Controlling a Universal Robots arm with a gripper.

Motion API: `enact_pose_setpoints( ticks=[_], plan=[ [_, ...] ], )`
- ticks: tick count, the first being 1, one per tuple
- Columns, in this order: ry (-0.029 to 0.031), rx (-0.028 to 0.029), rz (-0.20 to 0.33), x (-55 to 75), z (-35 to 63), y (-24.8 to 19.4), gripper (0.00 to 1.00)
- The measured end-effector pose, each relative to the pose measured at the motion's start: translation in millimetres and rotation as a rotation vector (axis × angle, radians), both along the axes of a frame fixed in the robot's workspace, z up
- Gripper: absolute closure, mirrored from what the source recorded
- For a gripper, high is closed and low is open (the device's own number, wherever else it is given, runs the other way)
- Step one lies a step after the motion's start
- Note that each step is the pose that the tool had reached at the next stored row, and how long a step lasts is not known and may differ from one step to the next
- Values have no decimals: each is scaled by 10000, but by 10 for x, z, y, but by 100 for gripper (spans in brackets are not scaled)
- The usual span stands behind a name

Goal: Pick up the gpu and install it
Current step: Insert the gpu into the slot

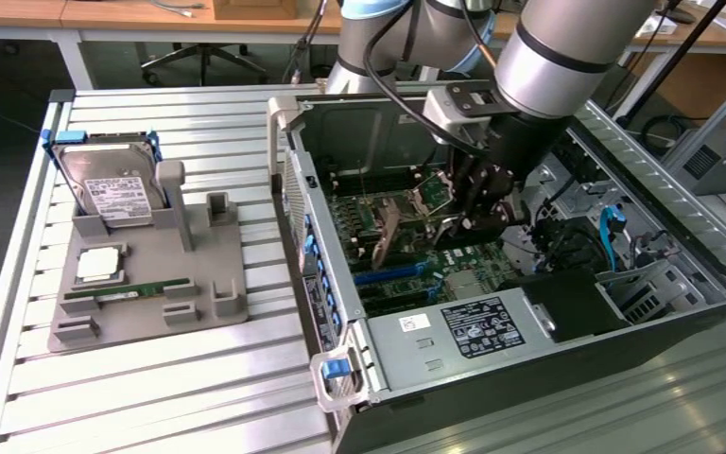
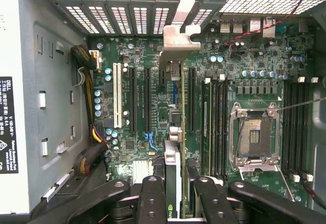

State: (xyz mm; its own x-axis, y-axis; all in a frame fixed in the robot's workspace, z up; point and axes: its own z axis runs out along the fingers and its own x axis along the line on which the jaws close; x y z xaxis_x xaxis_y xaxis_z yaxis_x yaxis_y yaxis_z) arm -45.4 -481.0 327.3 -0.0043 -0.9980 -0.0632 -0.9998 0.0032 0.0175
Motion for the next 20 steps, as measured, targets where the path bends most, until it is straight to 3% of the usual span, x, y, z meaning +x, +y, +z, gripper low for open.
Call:
enact_pose_setpoints(
  ticks=[20],
  plan=[
    [0, 0, 0, -3, 0, -119, 73]
  ],
)
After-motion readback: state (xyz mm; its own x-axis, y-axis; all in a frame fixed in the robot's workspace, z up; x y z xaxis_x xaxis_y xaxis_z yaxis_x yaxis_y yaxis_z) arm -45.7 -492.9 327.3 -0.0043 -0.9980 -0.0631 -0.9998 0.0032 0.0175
